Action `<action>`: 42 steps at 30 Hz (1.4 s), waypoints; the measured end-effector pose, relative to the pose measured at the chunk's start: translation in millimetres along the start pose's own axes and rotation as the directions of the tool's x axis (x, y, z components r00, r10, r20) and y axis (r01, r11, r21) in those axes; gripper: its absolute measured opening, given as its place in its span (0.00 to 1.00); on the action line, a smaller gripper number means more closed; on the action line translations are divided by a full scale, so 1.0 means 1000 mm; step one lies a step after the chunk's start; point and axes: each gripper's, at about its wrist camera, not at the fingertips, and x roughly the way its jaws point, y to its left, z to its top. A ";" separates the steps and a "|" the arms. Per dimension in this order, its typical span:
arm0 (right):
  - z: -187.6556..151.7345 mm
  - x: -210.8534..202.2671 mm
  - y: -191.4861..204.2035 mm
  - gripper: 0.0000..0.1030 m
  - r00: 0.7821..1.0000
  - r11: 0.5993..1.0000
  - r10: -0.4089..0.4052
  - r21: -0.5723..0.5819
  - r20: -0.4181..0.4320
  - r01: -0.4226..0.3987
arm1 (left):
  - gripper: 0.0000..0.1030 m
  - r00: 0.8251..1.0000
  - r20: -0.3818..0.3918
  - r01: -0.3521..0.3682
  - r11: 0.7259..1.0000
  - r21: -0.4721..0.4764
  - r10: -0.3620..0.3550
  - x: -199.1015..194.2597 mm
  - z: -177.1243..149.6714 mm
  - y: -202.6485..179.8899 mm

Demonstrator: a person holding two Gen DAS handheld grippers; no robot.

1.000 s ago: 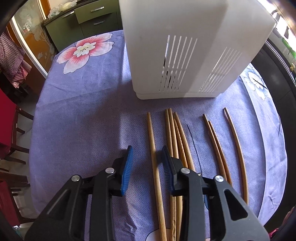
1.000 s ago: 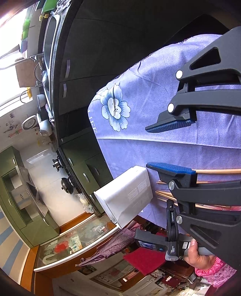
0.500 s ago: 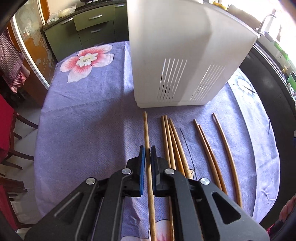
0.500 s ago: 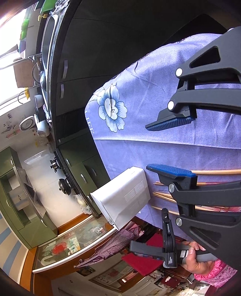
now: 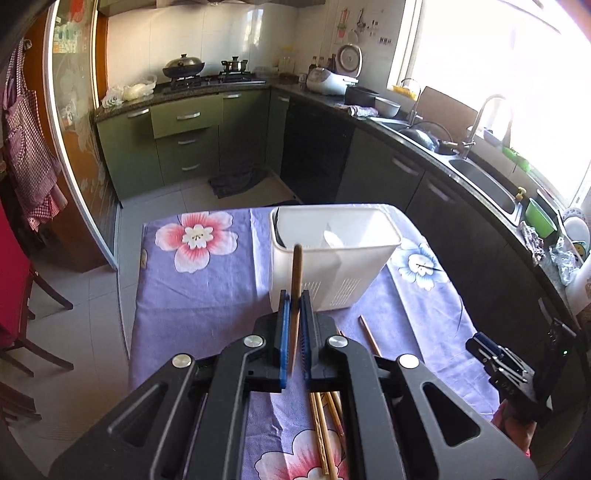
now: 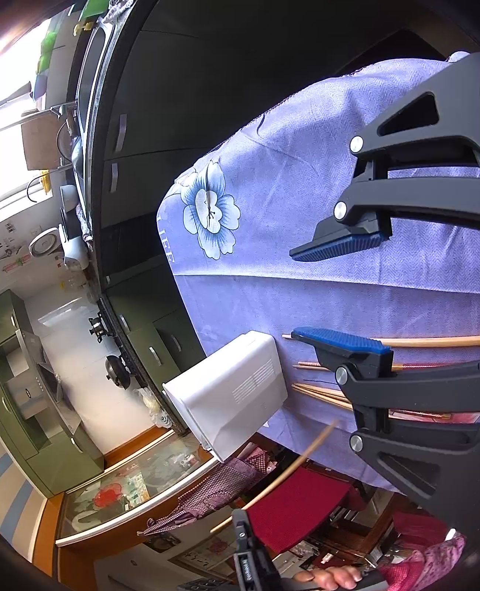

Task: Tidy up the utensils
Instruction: 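Lift the chopstick upright and carry it over the holder with the left tool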

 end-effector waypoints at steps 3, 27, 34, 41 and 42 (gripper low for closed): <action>0.000 0.001 -0.002 0.36 1.000 1.000 -0.003 0.003 0.000 0.003 | 0.05 0.999 0.034 0.007 1.000 0.018 -0.008 -0.016 0.019 -0.007; -0.002 0.016 -0.020 0.36 0.999 0.999 -0.015 0.044 -0.030 0.016 | 0.05 0.991 0.134 0.006 0.997 0.075 -0.016 -0.063 0.127 -0.045; 0.003 0.049 0.018 0.36 0.985 0.992 -0.009 -0.126 -0.170 -0.013 | 0.05 0.989 0.146 -0.037 0.998 0.059 0.028 -0.059 0.148 -0.041; 0.010 0.096 0.063 0.36 0.954 0.954 -0.049 -0.297 -0.295 -0.043 | 0.05 0.993 0.103 -0.052 0.998 0.041 0.048 -0.030 0.155 -0.032; 0.011 0.103 0.066 0.36 0.949 0.949 -0.063 -0.314 -0.310 -0.040 | 0.05 0.995 0.092 -0.054 0.998 0.042 0.050 -0.024 0.154 -0.032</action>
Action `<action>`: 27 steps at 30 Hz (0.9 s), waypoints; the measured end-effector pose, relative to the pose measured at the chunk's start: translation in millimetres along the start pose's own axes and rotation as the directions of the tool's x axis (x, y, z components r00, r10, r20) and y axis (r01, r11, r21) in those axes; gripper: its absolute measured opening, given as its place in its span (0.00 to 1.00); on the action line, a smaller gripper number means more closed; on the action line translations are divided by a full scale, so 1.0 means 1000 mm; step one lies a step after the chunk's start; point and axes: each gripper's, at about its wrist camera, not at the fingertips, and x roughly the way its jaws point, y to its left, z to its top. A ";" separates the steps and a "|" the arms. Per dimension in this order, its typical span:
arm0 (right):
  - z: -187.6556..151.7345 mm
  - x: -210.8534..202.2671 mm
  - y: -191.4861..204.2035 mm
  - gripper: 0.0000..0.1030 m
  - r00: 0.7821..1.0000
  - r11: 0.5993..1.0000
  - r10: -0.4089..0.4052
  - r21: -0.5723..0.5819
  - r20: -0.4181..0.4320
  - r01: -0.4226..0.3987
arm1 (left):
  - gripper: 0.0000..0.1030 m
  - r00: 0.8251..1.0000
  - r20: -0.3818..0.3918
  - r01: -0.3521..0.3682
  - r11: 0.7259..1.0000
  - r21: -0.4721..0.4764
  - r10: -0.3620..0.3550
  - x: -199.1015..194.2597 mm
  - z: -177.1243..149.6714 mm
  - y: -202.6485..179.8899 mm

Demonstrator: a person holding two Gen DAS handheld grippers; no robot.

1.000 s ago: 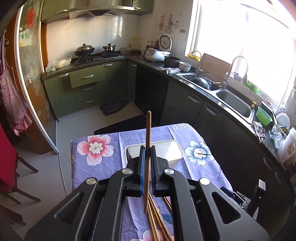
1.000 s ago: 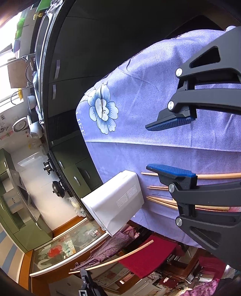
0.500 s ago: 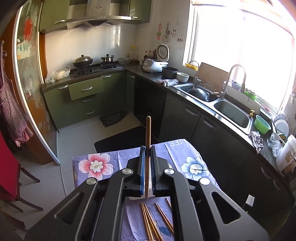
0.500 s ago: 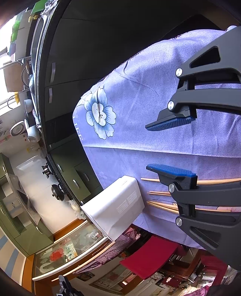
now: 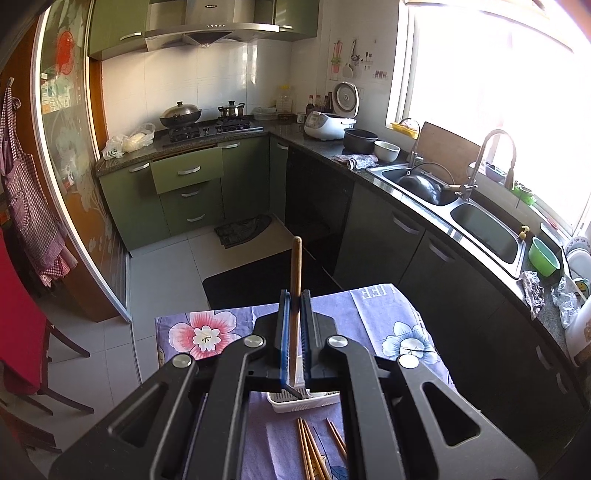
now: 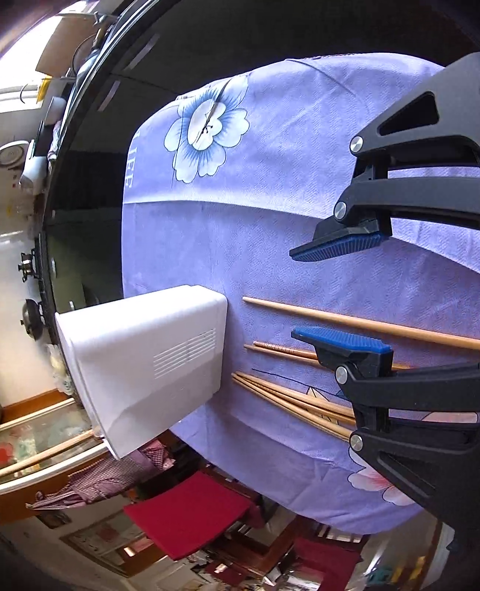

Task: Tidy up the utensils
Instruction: 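Lift the chopstick upright and carry it over the holder with the left tool, then drop the chopstick into the holder with the left tool while the right tool grasps a chopstick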

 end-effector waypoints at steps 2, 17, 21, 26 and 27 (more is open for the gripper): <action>0.009 0.014 0.004 0.36 0.998 1.000 0.020 -0.014 -0.053 -0.021 | 0.05 1.000 -0.022 0.000 1.000 0.003 0.000 0.010 -0.004 0.001; 0.035 0.082 0.033 0.22 0.958 0.985 -0.134 -0.138 -0.253 0.101 | 0.05 0.986 -0.164 0.012 1.000 0.026 -0.008 0.081 -0.047 0.007; 0.042 0.088 0.040 0.09 0.958 0.984 -0.128 -0.152 -0.255 0.091 | 0.05 0.983 -0.184 0.018 1.000 0.026 -0.013 0.089 -0.056 0.007; 0.049 0.090 0.041 0.06 0.964 0.991 -0.094 -0.117 -0.249 0.067 | 0.05 0.980 -0.199 0.019 0.999 0.026 -0.014 0.095 -0.062 0.008; 0.049 0.086 0.039 0.06 0.968 0.992 -0.089 -0.108 -0.233 0.065 | 0.05 0.980 -0.200 0.019 0.999 0.026 -0.013 0.096 -0.063 0.008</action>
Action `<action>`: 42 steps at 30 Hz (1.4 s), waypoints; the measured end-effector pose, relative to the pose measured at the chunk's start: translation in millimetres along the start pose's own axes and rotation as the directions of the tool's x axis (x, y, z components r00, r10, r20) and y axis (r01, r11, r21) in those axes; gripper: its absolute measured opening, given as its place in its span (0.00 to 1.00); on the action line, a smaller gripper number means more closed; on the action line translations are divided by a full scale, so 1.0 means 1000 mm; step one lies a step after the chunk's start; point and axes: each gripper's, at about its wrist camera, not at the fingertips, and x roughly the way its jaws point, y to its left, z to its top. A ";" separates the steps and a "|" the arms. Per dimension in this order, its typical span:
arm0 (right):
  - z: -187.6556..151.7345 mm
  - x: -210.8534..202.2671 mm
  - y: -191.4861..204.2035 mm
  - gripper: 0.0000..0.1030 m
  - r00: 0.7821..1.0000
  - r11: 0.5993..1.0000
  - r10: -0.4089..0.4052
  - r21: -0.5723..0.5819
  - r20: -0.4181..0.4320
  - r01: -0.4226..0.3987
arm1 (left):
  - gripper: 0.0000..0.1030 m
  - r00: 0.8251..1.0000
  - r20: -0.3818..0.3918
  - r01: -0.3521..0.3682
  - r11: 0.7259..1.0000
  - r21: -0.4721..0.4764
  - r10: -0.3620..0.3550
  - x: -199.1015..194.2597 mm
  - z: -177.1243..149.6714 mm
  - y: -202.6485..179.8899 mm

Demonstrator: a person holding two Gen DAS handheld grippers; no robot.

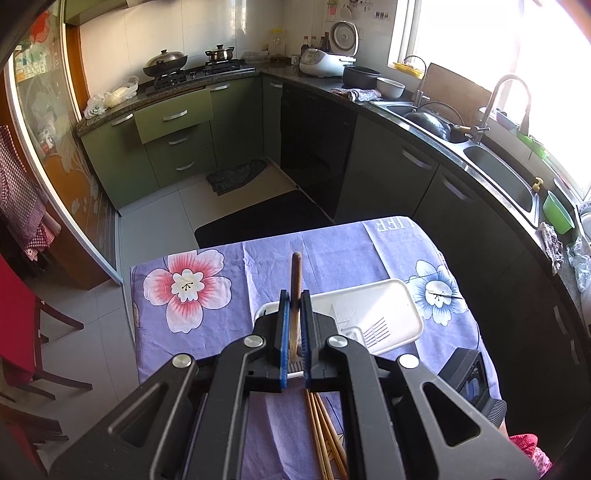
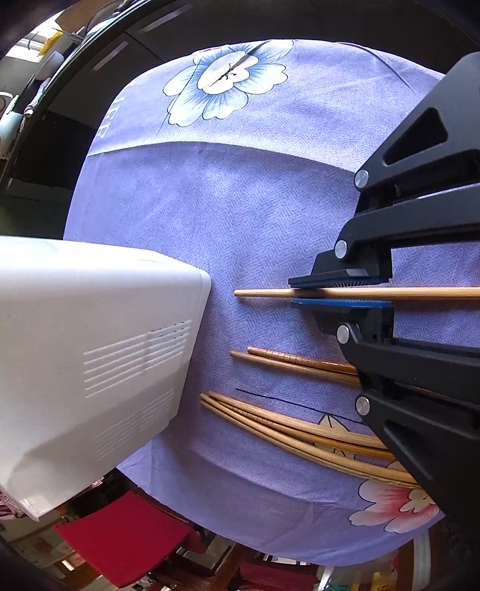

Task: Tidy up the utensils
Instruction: 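Drop the chopstick into the holder with the left tool while the right tool grasps a chopstick, then carry the chopstick over the holder and release it with the right tool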

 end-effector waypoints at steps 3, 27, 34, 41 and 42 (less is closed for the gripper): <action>-0.003 -0.026 -0.006 0.06 0.997 0.999 0.045 0.020 0.062 -0.046 | 0.05 1.000 -0.009 -0.001 1.000 0.002 0.001 0.003 -0.002 0.002; 0.021 -0.311 -0.022 0.06 0.755 0.977 0.165 0.000 0.635 -0.214 | 0.49 0.989 0.145 0.029 0.998 -0.055 -0.021 -0.061 -0.036 0.031; 0.065 -0.322 -0.016 0.06 0.767 0.982 0.147 0.003 0.624 -0.190 | 0.49 0.990 0.134 0.049 0.996 -0.080 -0.038 -0.067 -0.057 0.051; 0.097 -0.334 -0.019 0.06 0.750 0.982 0.135 0.015 0.647 -0.190 | 0.49 0.988 0.147 0.053 0.994 -0.092 -0.039 -0.074 -0.068 0.061; 0.101 -0.338 -0.019 0.06 0.747 0.983 0.127 0.021 0.653 -0.185 | 0.49 0.988 0.151 0.050 0.995 -0.092 -0.036 -0.075 -0.069 0.061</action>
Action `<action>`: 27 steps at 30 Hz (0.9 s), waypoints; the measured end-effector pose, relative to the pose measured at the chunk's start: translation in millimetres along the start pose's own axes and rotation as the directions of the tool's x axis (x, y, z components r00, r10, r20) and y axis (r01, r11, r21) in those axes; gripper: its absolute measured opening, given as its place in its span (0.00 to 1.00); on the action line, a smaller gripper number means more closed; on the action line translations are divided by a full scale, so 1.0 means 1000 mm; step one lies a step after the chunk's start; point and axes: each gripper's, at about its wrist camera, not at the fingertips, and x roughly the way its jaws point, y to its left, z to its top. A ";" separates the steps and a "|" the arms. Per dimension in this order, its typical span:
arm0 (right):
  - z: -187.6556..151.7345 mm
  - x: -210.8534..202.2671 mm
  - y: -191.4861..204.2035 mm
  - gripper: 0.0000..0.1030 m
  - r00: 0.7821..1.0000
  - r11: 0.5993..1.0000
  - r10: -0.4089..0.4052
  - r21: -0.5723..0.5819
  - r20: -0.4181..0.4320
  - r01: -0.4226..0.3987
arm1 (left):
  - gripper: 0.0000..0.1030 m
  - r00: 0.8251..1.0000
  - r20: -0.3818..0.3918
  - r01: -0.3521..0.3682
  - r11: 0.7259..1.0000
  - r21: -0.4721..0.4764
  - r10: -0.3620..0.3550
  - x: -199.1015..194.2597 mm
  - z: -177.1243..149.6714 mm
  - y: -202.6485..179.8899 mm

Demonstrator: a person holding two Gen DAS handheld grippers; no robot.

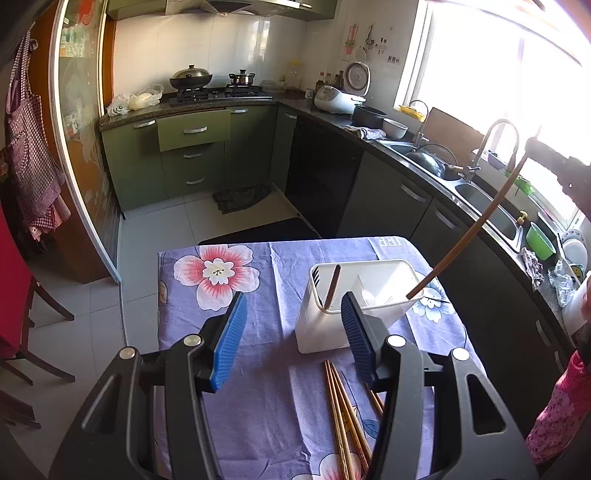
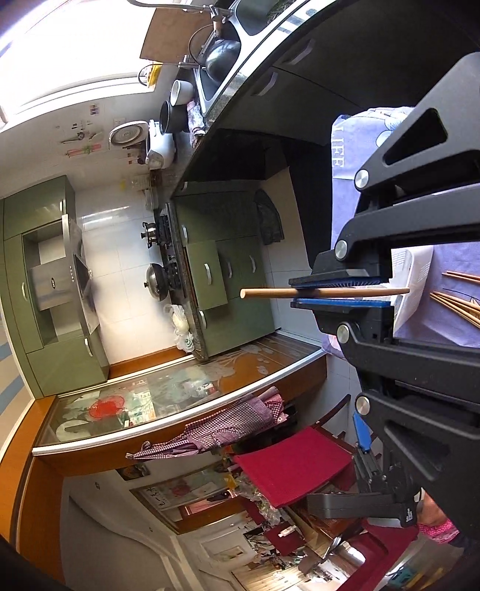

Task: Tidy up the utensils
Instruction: 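Carry the chopstick over the holder and release it with the right tool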

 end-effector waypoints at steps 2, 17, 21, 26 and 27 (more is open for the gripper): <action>0.010 0.003 -0.002 0.06 1.000 1.000 -0.022 0.001 0.007 0.022 | 0.49 1.000 0.002 0.000 1.000 0.003 0.000 -0.001 -0.002 0.001; -0.080 0.116 -0.029 0.06 0.966 0.998 -0.063 0.003 -0.251 0.065 | 0.49 0.992 -0.119 0.053 0.998 0.016 -0.051 0.027 -0.055 -0.015; -0.091 0.112 -0.026 0.14 0.965 0.998 -0.062 -0.013 -0.256 0.061 | 0.50 0.987 -0.153 0.046 0.999 0.013 -0.043 0.036 -0.065 -0.016; -0.094 0.052 -0.022 0.21 0.987 0.998 -0.062 -0.025 -0.150 0.058 | 0.52 0.977 -0.204 0.059 0.998 -0.006 -0.059 0.055 -0.077 -0.016; -0.098 0.037 -0.022 0.26 0.990 0.998 -0.067 -0.027 -0.127 0.064 | 0.52 0.974 -0.217 0.062 0.998 -0.010 -0.062 0.060 -0.081 -0.017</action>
